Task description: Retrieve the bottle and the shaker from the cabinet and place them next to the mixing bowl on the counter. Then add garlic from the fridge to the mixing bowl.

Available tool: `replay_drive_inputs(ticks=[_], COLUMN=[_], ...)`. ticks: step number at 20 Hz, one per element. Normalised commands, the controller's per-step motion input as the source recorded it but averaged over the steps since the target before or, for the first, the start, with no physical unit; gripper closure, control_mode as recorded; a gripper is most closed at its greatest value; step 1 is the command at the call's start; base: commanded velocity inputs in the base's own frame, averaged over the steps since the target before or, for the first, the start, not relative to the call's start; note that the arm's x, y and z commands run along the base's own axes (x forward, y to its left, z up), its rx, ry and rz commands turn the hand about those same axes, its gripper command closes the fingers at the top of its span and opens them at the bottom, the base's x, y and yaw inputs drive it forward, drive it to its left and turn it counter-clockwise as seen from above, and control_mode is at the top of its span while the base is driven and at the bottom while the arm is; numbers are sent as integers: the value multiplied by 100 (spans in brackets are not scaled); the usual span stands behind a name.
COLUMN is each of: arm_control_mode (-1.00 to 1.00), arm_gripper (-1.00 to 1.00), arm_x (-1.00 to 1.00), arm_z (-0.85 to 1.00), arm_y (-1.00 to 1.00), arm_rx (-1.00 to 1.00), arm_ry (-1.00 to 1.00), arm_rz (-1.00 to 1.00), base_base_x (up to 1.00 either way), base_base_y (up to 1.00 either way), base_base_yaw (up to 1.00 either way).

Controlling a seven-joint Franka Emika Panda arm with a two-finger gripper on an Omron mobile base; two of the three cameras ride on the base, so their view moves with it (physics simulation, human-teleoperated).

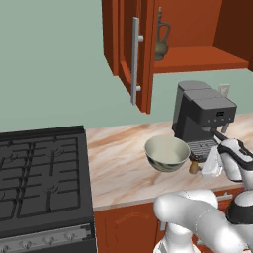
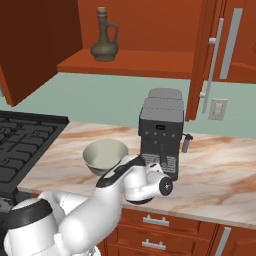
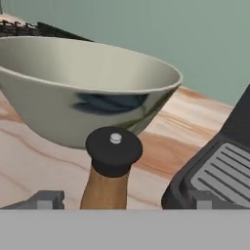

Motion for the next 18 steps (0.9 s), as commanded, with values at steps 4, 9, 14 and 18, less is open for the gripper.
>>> replay_drive_inputs(ticks=[4,9,14,18], arm_control_mode=[-100,-100,-100,-100], arm_gripper=[-100,-100,-100,-100], arm_x=[-4,0,0,0], arm_z=[97,100,98,71], arm_y=[13,23,25,7], arm_rx=[1,-9,-13,-1], arm_ry=[0,10,13,-1], arm_rz=[-12,-4,-5,-15], base_base_x=[0,0,0,0], base_base_y=[0,0,0,0], base_base_yaw=[0,0,0,0])
